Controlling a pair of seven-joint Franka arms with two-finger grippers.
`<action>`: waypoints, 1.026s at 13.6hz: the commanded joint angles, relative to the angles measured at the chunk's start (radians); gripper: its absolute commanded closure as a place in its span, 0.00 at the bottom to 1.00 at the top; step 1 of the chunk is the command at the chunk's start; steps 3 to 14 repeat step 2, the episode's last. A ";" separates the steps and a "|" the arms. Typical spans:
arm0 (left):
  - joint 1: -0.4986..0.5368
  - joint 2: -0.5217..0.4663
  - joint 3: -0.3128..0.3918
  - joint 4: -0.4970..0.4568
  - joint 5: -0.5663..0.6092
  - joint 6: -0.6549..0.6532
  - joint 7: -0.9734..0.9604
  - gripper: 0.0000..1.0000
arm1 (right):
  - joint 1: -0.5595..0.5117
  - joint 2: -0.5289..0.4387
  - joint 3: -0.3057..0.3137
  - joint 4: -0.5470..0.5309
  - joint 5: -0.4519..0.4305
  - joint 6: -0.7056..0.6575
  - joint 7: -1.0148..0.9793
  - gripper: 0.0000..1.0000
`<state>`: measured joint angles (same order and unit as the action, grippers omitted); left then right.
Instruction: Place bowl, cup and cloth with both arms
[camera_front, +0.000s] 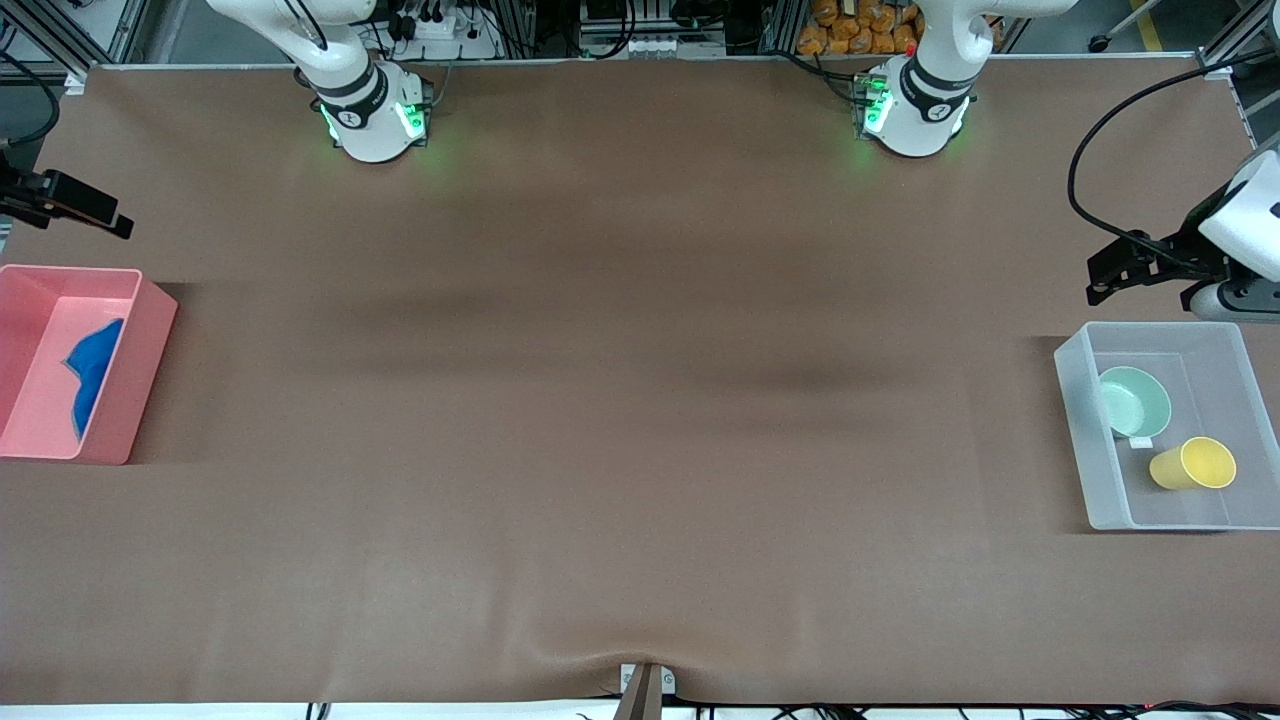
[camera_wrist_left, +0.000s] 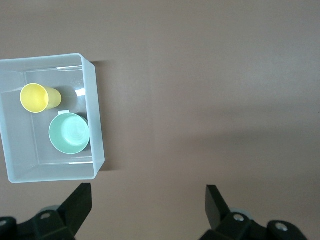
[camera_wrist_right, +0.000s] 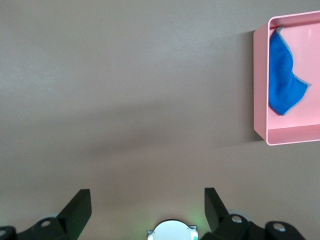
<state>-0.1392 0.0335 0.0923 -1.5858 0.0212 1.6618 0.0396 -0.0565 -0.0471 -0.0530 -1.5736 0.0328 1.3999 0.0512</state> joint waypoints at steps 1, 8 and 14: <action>0.006 -0.001 -0.005 0.013 -0.015 -0.022 0.006 0.00 | -0.017 -0.011 0.007 -0.013 0.010 -0.002 -0.008 0.00; 0.006 -0.001 -0.005 0.013 -0.015 -0.022 0.006 0.00 | -0.019 -0.008 0.007 -0.013 0.010 -0.002 -0.008 0.00; 0.006 -0.001 -0.005 0.013 -0.015 -0.022 0.006 0.00 | -0.019 -0.008 0.007 -0.013 0.010 -0.002 -0.008 0.00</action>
